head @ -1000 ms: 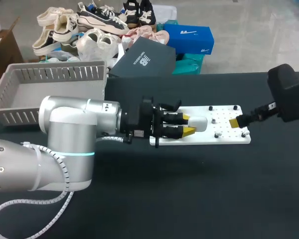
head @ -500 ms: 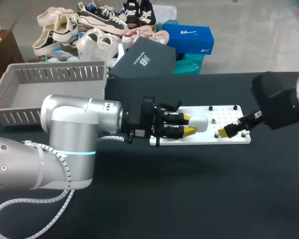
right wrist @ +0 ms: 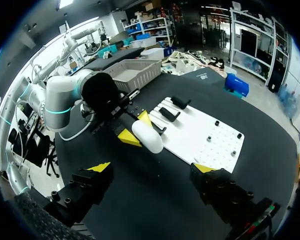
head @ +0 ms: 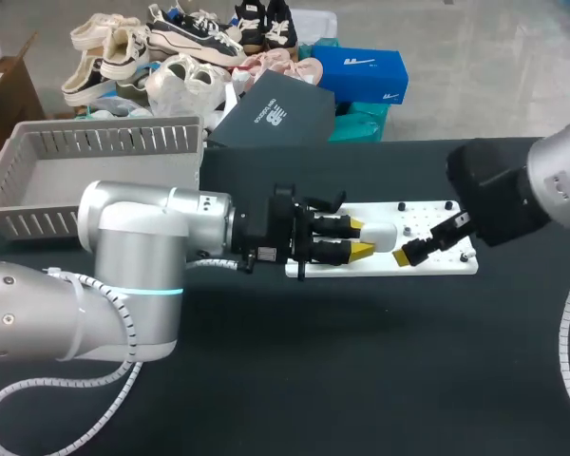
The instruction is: Pick up each earbud case from the left stands, insert the matching earbuds, close the lid, and place the case in the box.
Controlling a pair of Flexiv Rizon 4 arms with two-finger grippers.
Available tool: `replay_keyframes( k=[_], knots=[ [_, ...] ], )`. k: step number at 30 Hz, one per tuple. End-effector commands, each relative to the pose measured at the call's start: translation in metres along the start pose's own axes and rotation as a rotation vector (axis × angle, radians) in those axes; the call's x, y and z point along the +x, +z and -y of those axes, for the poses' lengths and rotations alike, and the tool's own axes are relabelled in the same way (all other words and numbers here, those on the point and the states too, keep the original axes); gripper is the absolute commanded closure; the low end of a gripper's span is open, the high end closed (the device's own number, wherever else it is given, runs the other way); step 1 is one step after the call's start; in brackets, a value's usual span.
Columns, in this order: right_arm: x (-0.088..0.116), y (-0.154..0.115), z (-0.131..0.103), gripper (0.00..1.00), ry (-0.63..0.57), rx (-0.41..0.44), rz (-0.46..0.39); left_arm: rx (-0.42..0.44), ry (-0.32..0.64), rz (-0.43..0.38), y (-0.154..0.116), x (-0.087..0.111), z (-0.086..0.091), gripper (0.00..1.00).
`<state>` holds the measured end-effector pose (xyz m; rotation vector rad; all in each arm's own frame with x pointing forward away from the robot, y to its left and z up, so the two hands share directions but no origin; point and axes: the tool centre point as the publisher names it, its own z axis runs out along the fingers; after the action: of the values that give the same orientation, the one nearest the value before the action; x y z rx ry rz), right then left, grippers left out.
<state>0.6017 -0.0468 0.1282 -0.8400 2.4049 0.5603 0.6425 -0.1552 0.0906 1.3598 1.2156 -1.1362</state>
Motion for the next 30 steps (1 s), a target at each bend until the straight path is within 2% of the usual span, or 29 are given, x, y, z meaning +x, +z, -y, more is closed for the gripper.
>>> replay_keyframes(
  k=[1,17,30],
  knots=[
    [-0.006,0.011,0.001,0.00,0.009,0.016,-0.003,-0.001,0.001,0.002,0.001,0.001,0.000,1.00],
    [-0.016,0.030,0.009,0.00,0.035,0.033,-0.023,-0.001,0.001,0.002,0.001,0.001,0.000,1.00],
    [-0.016,0.034,0.016,0.00,0.062,0.052,-0.029,-0.001,0.001,0.002,0.001,0.001,0.000,1.00]
  ],
)
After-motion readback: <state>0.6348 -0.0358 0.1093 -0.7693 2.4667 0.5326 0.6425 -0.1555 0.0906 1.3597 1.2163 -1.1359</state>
